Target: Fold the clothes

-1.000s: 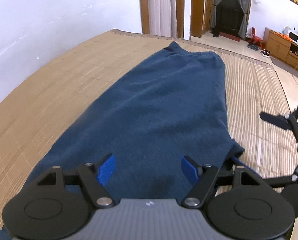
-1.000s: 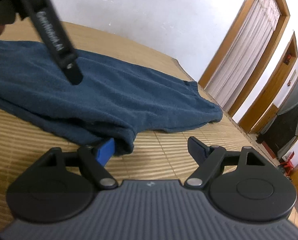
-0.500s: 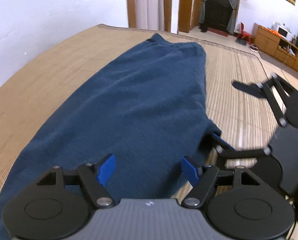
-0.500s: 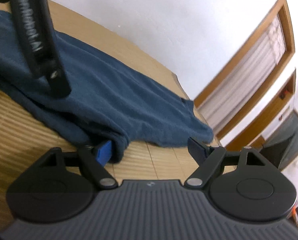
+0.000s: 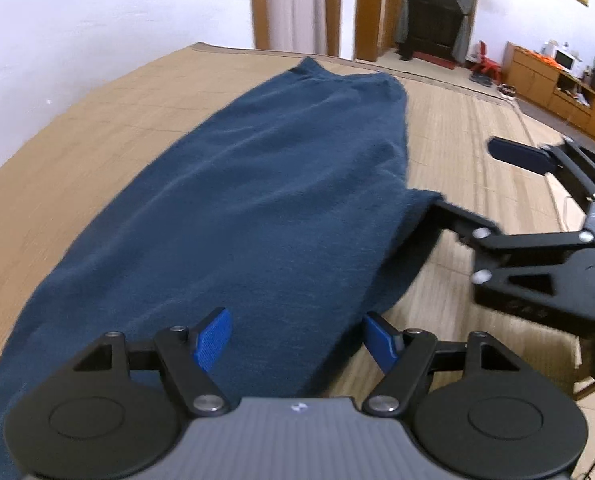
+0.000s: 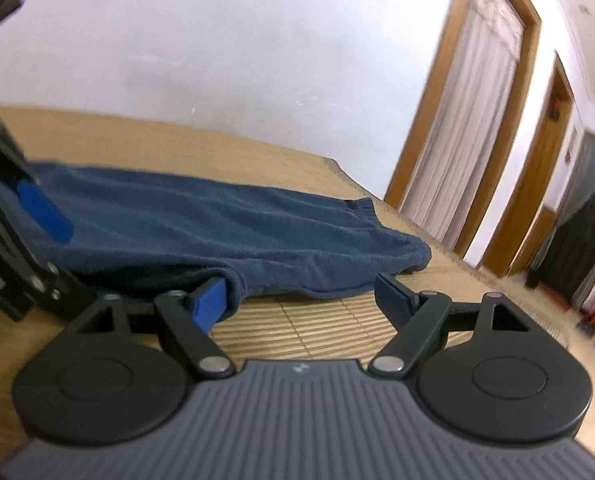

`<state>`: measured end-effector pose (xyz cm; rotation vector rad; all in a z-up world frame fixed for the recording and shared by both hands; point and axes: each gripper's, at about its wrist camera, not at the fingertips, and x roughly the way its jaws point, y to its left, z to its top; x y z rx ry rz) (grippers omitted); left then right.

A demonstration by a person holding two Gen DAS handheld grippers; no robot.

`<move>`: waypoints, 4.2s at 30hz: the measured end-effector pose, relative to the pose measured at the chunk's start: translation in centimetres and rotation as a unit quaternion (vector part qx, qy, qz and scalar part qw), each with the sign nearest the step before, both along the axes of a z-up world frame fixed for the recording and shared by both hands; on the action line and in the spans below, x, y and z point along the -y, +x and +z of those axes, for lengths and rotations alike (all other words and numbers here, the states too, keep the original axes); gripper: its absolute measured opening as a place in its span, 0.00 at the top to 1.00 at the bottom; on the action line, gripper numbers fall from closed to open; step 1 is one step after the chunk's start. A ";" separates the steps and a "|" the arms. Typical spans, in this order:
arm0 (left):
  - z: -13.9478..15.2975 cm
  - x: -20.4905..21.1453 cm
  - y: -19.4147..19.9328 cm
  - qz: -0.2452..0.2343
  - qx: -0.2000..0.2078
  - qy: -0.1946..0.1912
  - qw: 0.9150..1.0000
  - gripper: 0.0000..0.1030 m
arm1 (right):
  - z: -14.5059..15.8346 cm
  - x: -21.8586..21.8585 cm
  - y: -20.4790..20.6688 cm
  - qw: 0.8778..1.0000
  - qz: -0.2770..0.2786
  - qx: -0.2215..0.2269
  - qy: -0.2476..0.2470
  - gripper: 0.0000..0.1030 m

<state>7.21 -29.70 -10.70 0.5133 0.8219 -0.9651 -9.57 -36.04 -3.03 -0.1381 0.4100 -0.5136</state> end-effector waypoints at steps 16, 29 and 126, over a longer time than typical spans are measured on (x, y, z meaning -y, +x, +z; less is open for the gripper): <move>1.5 -0.8 3.2 0.038 0.000 -0.022 0.999 0.28 | -0.9 -0.1 0.7 0.999 0.012 -0.046 -0.018 0.21; 5.2 -1.9 2.8 0.005 -0.018 -0.084 0.996 0.25 | -2.4 -4.5 6.4 0.973 0.078 -0.102 -0.191 0.21; 2.1 -6.2 -8.0 0.435 -0.084 -0.047 0.895 0.09 | 4.2 11.5 9.0 0.953 0.216 -0.123 0.174 0.28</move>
